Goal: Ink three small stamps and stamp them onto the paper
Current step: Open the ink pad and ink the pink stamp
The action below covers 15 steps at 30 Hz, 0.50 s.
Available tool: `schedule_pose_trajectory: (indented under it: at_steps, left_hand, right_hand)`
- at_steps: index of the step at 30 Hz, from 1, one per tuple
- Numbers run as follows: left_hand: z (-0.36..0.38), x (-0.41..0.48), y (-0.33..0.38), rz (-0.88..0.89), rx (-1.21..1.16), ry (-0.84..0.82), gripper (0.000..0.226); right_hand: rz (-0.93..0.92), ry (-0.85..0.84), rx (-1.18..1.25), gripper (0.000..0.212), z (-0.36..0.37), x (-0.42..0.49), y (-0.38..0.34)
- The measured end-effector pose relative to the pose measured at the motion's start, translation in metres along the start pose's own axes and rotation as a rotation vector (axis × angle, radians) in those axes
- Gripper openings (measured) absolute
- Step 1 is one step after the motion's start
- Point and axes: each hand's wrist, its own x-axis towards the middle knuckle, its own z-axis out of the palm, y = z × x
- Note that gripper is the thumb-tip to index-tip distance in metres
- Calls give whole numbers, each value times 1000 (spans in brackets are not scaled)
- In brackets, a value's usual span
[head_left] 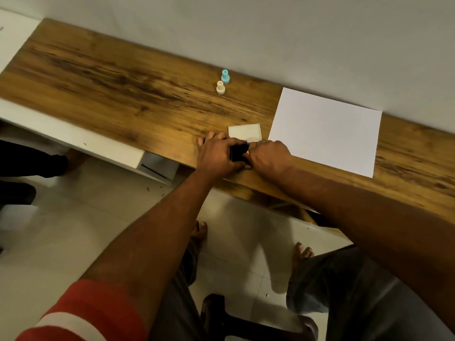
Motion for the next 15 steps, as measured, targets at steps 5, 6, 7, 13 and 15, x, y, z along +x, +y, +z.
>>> schedule_pose_trajectory:
  at_steps: [5,6,7,13,15]
  left_hand:
    - [-3,0,3,-26,-8,-25,75]
    - [-4,0,4,-25,-5,-29,74]
    - [-6,0,5,-23,0,-34,74]
    - [-8,-2,9,-22,3,-37,74]
    - [-10,-3,10,-24,-6,-38,76]
  right_hand:
    - [-45,43,37,39,3,4,6]
    - [-34,60,102,41,4,3,10]
    - [0,88,207,44,5,0,15]
    - [341,345,644,51,27,-51,86]
    - [392,338,620,55,36,-67,111]
